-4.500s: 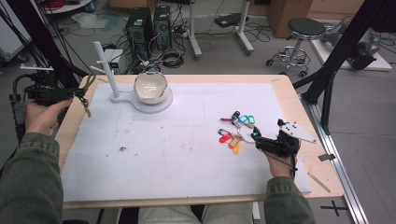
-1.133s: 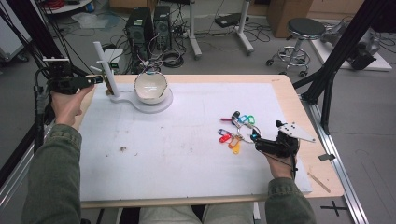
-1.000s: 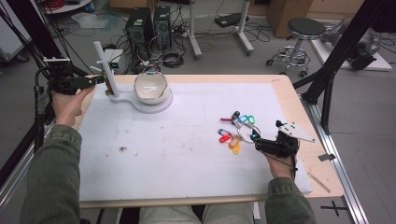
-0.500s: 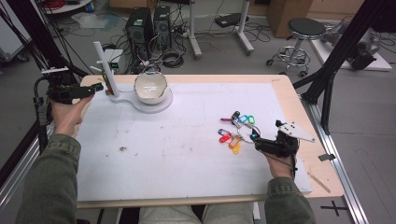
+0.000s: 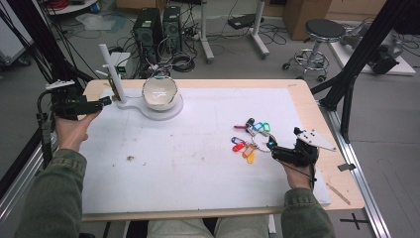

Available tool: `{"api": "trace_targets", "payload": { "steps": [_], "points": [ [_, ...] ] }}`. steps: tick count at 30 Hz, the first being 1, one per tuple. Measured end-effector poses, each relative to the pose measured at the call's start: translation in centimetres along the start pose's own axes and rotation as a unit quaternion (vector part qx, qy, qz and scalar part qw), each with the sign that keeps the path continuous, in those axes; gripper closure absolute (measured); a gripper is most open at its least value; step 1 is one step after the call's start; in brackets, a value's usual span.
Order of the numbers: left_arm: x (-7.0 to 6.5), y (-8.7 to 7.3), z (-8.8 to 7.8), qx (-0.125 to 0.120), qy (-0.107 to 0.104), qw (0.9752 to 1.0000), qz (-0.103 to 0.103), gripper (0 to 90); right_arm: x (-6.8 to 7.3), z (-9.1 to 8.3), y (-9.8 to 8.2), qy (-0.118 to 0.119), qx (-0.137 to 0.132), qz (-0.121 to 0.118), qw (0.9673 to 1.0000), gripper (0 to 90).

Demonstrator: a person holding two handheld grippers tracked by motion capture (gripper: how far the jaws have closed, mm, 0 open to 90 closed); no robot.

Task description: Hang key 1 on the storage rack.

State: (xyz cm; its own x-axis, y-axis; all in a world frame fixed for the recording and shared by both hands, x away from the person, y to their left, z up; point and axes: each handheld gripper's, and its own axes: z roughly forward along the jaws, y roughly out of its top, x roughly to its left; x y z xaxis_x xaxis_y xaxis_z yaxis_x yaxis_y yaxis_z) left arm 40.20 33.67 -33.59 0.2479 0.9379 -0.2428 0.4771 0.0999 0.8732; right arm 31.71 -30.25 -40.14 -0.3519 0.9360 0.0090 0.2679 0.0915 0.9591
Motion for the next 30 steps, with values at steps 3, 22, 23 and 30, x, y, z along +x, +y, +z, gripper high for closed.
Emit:
{"api": "trace_targets", "payload": {
  "steps": [3,22,23,30],
  "points": [
    [-0.1,-0.4,-0.2,-0.003,-0.003,1.0000,-0.001,1.6,0.0,0.0,0.0,0.000,0.000,0.001,1.0000,0.7],
    [-0.8,-4.1,-1.9,-0.016,-0.020,0.9996,-0.007,1.6,0.1,0.0,0.0,0.000,-0.001,0.000,1.0000,0.7],
    [-0.8,-4.3,-2.1,-0.021,-0.020,0.9995,-0.010,1.6,0.1,0.0,0.0,0.002,0.000,0.001,1.0000,0.7],
    [-1.1,-5.2,-3.0,-0.033,-0.018,0.9993,0.000,1.6,0.0,0.0,0.1,0.001,-0.004,-0.001,1.0000,0.7]
  ]
}}
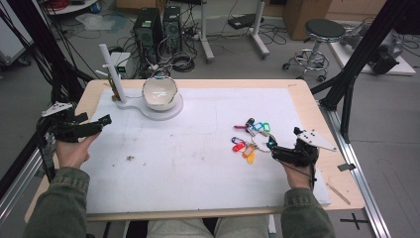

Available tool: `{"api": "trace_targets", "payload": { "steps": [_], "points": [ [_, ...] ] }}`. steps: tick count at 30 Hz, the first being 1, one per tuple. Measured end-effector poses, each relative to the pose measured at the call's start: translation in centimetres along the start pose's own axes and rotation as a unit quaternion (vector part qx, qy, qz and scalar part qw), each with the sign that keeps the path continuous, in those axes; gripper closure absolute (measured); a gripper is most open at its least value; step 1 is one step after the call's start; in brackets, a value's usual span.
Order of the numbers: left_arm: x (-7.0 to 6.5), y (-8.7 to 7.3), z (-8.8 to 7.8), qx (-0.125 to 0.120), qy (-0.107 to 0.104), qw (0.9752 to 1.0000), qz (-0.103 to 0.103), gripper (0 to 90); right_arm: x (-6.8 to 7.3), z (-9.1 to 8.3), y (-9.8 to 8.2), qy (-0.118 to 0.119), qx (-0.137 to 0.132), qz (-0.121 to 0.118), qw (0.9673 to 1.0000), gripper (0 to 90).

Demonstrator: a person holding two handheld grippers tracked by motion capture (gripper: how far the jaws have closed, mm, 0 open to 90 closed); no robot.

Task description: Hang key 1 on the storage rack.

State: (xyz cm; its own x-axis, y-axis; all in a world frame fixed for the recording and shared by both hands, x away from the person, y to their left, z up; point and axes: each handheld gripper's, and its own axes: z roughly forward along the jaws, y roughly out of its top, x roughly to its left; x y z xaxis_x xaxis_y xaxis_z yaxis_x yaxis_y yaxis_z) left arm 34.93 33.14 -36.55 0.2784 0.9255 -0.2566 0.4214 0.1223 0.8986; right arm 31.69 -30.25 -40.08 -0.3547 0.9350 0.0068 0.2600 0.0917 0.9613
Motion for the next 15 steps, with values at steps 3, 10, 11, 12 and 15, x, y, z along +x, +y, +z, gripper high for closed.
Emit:
{"api": "trace_targets", "payload": {
  "steps": [3,10,11,12,15],
  "points": [
    [-0.2,-0.6,-0.6,-0.015,0.005,0.9998,0.011,1.6,0.0,0.0,0.0,-0.001,0.001,0.002,1.0000,0.7],
    [-0.1,-2.6,-1.4,-0.036,0.009,0.9992,0.013,1.6,0.0,-0.1,0.0,0.000,0.000,0.000,1.0000,0.7],
    [-0.1,-2.9,-1.5,-0.037,0.005,0.9992,0.011,1.6,0.0,-0.1,0.0,0.000,0.000,0.000,1.0000,0.7],
    [-0.2,-3.2,-1.7,-0.039,0.005,0.9991,0.014,1.6,0.1,-0.1,0.0,0.001,0.002,0.002,1.0000,0.7],
    [-0.4,-3.8,-2.0,-0.040,0.008,0.9989,0.025,1.7,0.1,0.0,0.0,0.000,0.003,0.000,1.0000,0.7]
  ]
}}
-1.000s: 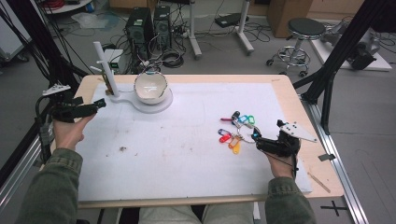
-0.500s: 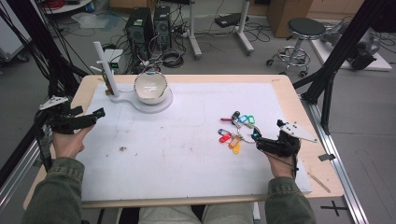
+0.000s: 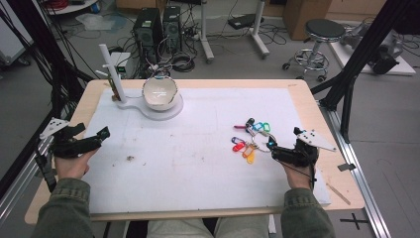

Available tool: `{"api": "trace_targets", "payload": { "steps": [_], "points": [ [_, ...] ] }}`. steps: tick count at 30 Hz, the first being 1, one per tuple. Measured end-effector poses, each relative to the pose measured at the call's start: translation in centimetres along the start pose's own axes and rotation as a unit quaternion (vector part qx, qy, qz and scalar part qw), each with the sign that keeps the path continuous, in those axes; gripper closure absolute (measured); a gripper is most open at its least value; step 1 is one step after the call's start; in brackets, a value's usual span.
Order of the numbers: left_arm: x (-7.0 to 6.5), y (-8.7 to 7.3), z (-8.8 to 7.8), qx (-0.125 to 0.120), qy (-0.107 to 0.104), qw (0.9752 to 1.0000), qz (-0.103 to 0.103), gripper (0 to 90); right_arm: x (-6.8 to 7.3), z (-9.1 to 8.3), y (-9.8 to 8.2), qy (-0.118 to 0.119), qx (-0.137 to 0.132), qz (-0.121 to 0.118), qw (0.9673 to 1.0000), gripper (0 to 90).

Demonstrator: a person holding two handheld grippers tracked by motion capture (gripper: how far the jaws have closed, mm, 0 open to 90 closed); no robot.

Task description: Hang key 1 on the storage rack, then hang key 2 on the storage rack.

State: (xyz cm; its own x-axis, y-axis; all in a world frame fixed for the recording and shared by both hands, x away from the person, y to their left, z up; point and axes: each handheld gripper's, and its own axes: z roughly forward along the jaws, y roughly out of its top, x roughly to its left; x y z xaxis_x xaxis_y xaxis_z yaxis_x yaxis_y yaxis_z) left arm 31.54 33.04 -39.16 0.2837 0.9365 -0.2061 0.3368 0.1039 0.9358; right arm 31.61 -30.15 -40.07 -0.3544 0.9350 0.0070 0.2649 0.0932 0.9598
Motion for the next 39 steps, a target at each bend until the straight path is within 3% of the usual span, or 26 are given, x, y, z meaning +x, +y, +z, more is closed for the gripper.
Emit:
{"api": "trace_targets", "payload": {
  "steps": [8,13,22,33,39],
  "points": [
    [-0.2,-1.6,-0.6,-0.017,0.012,0.9997,0.015,1.6,0.0,0.0,0.0,0.000,0.002,-0.002,1.0000,0.7],
    [-0.1,-2.2,-1.1,-0.023,0.012,0.9996,0.012,1.6,0.1,0.0,0.0,0.001,0.003,-0.002,1.0000,0.7],
    [0.1,-3.3,-1.6,-0.013,0.009,0.9999,0.004,1.6,0.1,0.2,0.0,0.005,0.006,-0.005,1.0000,0.7],
    [0.1,-3.7,-1.7,-0.011,0.001,0.9999,0.002,1.6,0.2,1.0,0.4,0.033,0.043,0.012,0.9985,0.7],
    [0.2,-3.7,-1.7,-0.010,-0.001,0.9999,0.000,1.6,0.5,1.6,0.9,0.049,0.060,0.010,0.9969,0.7]
  ]
}}
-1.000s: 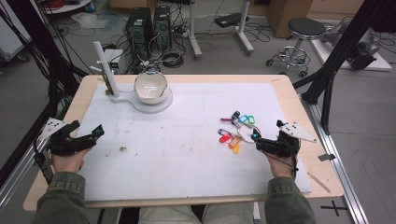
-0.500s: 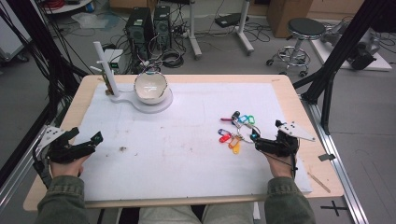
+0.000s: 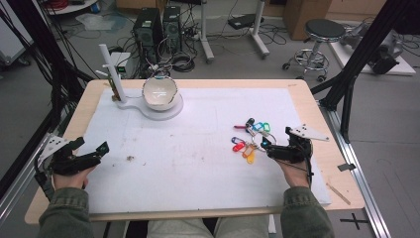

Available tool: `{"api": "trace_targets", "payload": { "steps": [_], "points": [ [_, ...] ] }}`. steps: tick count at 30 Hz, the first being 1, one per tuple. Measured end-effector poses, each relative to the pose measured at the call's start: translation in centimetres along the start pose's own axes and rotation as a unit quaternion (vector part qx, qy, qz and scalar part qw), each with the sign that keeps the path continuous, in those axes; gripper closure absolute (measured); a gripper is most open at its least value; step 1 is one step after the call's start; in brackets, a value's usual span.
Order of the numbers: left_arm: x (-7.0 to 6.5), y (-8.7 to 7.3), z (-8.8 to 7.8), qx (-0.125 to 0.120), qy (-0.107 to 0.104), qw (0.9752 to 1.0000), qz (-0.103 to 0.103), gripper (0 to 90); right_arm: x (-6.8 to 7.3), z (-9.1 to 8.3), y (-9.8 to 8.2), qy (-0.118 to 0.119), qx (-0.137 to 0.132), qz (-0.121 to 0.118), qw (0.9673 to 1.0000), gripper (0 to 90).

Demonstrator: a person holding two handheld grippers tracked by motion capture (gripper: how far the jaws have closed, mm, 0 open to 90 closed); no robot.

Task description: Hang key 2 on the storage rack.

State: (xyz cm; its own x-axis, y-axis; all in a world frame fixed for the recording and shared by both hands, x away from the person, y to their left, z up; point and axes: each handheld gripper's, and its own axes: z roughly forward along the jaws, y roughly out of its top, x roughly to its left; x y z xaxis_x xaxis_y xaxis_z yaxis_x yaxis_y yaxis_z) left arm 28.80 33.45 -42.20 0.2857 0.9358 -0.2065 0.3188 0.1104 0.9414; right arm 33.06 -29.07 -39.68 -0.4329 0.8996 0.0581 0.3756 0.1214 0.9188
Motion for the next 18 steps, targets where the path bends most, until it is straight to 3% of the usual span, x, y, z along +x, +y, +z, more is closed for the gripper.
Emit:
{"api": "trace_targets", "payload": {
  "steps": [12,18],
  "points": [
    [0.1,-0.1,0.0,0.003,-0.007,1.0000,-0.004,1.7,0.6,1.5,0.2,0.010,0.029,-0.026,0.9992,0.7],
    [0.1,-0.1,0.0,0.003,-0.007,1.0000,-0.006,1.6,0.8,2.5,0.3,0.028,0.052,-0.031,0.9978,0.7]
  ]
}}
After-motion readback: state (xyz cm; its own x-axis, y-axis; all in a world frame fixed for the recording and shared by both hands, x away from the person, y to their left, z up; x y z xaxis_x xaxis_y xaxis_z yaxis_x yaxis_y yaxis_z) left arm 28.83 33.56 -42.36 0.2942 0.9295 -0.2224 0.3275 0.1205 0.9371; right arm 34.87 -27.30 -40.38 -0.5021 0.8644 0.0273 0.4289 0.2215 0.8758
